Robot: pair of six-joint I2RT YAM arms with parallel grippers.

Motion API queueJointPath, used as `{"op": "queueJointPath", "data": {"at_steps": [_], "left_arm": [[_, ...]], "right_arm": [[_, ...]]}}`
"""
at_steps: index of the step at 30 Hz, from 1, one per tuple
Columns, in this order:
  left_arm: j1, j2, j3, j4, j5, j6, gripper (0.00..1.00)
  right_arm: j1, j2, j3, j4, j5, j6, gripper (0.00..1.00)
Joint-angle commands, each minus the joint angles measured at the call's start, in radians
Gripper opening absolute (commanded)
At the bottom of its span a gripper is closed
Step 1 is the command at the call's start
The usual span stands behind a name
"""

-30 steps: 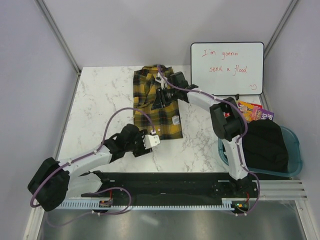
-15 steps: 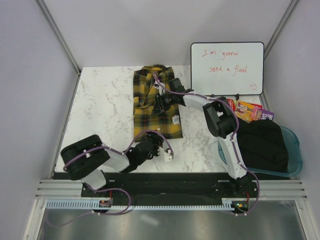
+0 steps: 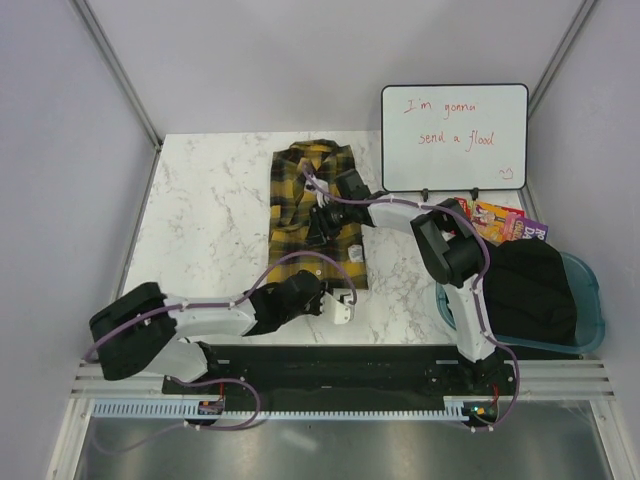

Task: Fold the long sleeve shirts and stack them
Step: Fold the shirt

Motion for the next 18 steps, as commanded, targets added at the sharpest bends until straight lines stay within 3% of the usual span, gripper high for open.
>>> {"op": "queueJointPath", "data": {"at_steps": [1,4,5,8,18], "left_arm": [[-0.099,-0.15,0.147,-0.66,0.153,-0.305,0.02],[-0.187,-0.193,0.248,-0.93,0.255,-0.458,0.02],[-0.19,-0.199,0.307,-0.988,0.359,-0.49,0.02],[-0.192,-0.205,0.415,-1.149,0.465,-0.573,0.02],[-0.149,-0.119,0.736,-1.404,0.708,-0.594,0.02]], "right_arm": [[0.062,-0.106,-0.096,-0.099,0.008,-0.011,0.39],[0.05,-0.16,-0.023,-0.225,0.013,-0.058,0.44],[0.039,-0.171,0.034,-0.255,0.021,-0.102,0.45],[0.007,-0.162,0.129,-0.338,0.043,-0.167,0.47],[-0.059,0.033,0.37,-0.38,0.176,-0.27,0.47]]}}
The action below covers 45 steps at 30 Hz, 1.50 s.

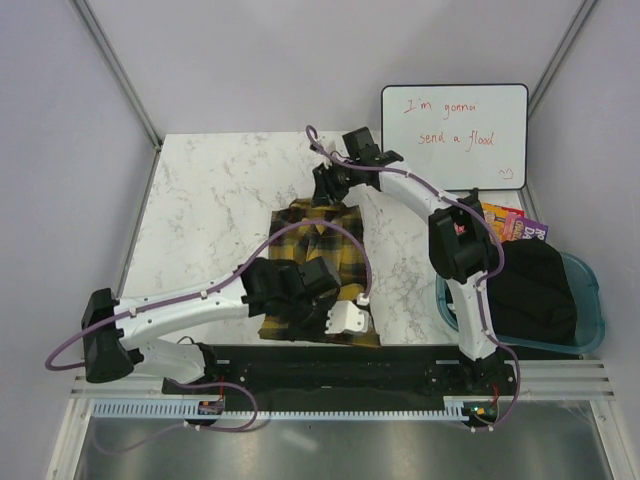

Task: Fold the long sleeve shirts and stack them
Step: Fold the shirt

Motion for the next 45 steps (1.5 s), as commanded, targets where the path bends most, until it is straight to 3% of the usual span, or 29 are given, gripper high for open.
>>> {"op": "queueJointPath", "data": {"at_steps": [1,9,15,23,34,41,45], "left_arm": [[0.05,0.044,0.147,-0.183,0.181,-0.029,0.02],[0.336,0.231,0.352,-0.249,0.198,0.245,0.02],[0.499,0.37,0.462,-0.122,0.122,0.46,0.02],[0.66,0.579,0.545,0.079,0.125,0.599,0.02],[0.706,0.596,0.324,0.464,0.132,0.625,0.08],[0.676,0.544,0.177,0.454,0.134,0.645,0.09],[0.627,0.478,0.084,0.441,0.106,0.605,0.09]], "right_arm": [[-0.016,0.107,0.075,-0.023,0.062,-0.056,0.46],[-0.008,0.164,-0.023,0.0,-0.042,-0.059,0.39],[-0.008,0.133,-0.101,0.015,-0.098,-0.097,0.27],[-0.008,0.135,-0.082,0.014,-0.15,-0.114,0.25],[-0.01,0.159,0.0,0.008,-0.136,-0.124,0.27],[-0.025,0.13,0.056,0.017,-0.082,-0.091,0.37],[-0.027,0.1,0.053,0.015,-0.058,-0.094,0.38]]}}
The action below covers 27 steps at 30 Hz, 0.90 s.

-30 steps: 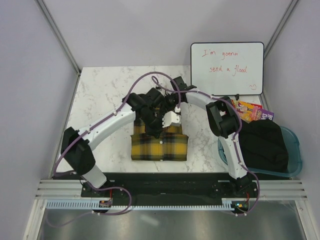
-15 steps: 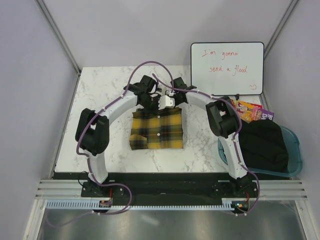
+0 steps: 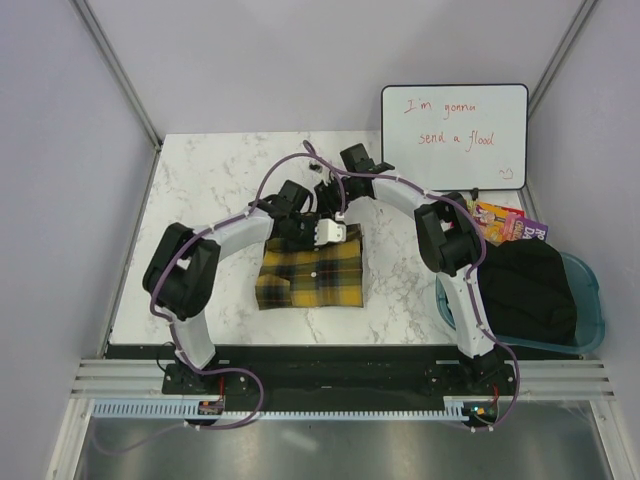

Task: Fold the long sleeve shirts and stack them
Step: Fold the shirt

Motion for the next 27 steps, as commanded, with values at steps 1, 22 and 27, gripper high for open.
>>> {"op": "queueJointPath", "data": {"at_steps": [1,22,27], "left_arm": [[-0.066,-0.103,-0.086,-0.025,-0.017,-0.021,0.09],[-0.091,-0.144,0.0,-0.086,-0.063,-0.032,0.14],[-0.091,-0.146,0.003,-0.088,-0.063,-0.029,0.14]], "right_arm": [[-0.002,-0.062,0.031,0.009,0.017,-0.007,0.38],[-0.018,-0.087,0.011,-0.103,-0.236,-0.073,0.56],[-0.061,-0.084,0.03,-0.103,-0.243,-0.042,0.54]]}}
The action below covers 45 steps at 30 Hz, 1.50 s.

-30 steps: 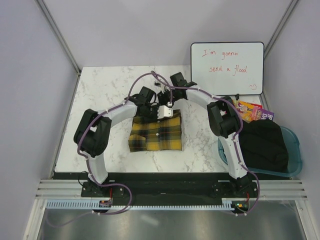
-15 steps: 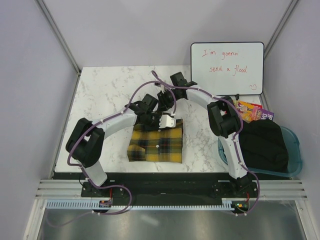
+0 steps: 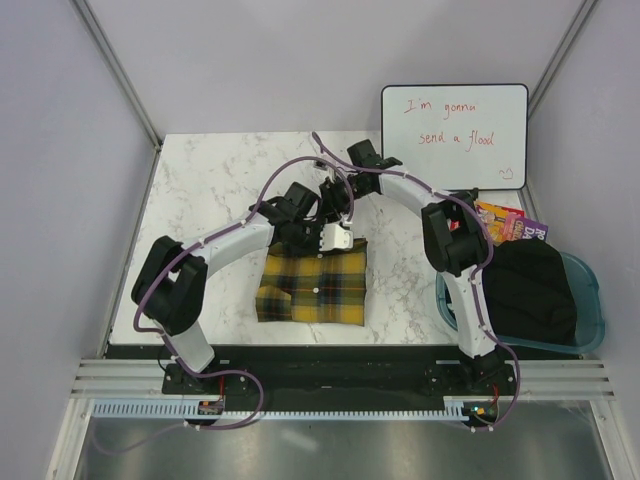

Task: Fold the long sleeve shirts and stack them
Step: Fold the shirt

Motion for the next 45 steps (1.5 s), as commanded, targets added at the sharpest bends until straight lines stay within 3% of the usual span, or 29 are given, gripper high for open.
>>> {"op": "queueJointPath", "data": {"at_steps": [1,5,15,27,39,42,45], "left_arm": [[0.003,-0.013,0.026,0.003,0.003,0.011,0.14],[0.005,-0.003,0.055,0.003,-0.006,0.017,0.13],[0.031,0.052,0.144,0.003,-0.031,0.045,0.11],[0.063,0.153,0.213,0.035,-0.014,0.083,0.11],[0.066,0.127,0.176,0.098,0.02,0.073,0.11],[0.075,0.17,0.182,0.126,0.002,0.068,0.15],[0.089,0.156,0.182,0.141,-0.002,0.044,0.28]], "right_arm": [[-0.044,-0.046,0.04,0.001,-0.063,0.015,0.47],[-0.049,0.037,0.074,0.02,-0.016,0.055,0.28],[-0.023,0.146,0.093,0.002,0.021,0.015,0.18],[-0.021,0.16,0.111,-0.006,-0.008,-0.007,0.18],[-0.026,0.164,0.157,-0.006,-0.013,-0.003,0.19],[-0.027,0.139,0.179,-0.003,-0.001,0.006,0.23],[-0.032,0.093,0.195,0.014,0.056,0.024,0.33]]}}
